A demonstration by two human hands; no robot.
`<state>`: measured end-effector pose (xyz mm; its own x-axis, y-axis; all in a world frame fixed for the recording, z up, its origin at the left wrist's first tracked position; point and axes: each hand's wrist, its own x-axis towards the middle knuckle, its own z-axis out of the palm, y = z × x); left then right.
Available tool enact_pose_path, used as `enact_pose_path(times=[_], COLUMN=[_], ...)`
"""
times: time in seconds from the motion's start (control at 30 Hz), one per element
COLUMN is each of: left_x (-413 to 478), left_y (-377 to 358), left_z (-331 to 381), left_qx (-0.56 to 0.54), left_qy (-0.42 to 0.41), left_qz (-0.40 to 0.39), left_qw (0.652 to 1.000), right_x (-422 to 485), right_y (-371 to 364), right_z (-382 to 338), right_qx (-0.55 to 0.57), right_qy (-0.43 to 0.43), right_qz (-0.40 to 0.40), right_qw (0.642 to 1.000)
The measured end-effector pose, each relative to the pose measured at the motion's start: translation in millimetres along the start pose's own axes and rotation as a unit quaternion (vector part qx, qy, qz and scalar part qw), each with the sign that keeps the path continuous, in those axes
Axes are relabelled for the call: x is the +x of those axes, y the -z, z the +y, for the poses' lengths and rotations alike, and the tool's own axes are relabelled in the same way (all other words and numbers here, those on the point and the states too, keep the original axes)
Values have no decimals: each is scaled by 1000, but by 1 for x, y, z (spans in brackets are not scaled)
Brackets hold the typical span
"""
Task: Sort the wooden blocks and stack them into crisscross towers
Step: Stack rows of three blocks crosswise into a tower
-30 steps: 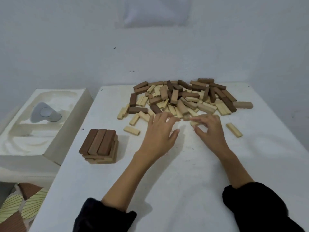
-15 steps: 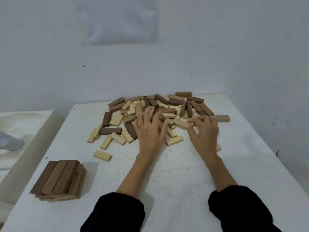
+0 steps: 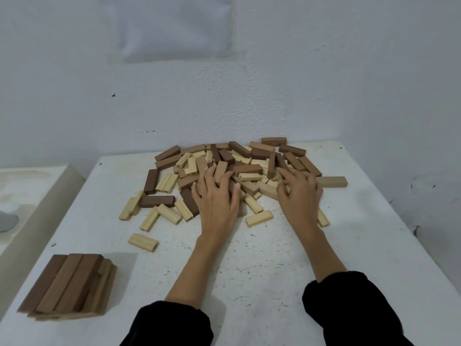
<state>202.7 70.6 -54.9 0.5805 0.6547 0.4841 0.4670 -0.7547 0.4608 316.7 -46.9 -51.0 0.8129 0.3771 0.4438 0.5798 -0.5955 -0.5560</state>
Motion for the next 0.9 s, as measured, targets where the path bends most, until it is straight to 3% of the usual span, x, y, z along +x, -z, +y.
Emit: enact_pose_path(times=[0.17,0.33,0.43,0.63,0.77,0.9], left_x=[1,0,0,0,0,-1], left_y=[1,3,3,2,3,6], left_z=[0,2,1,1,2,2], left_qx=[1,-8,-9,-10,-17,-44], left_qy=[5,9,10,10,16,21], left_qz=[-7,-6,-8,-1,-6,5], left_qw=[1000,1000,1000,1000,1000,999], right_x=[-1,-1,1,10,20,30], right_y=[7,15,20,14,13,13], right_z=[-3,-16,-19,-16,-22,-33], right_qx=[76,241,250,123,46,-38], right_qy=[-22,3,9,-61,-67,-65], right_qz=[83,154,162,-41,-132,-172], right_qw=[993,958,954,990,988,982])
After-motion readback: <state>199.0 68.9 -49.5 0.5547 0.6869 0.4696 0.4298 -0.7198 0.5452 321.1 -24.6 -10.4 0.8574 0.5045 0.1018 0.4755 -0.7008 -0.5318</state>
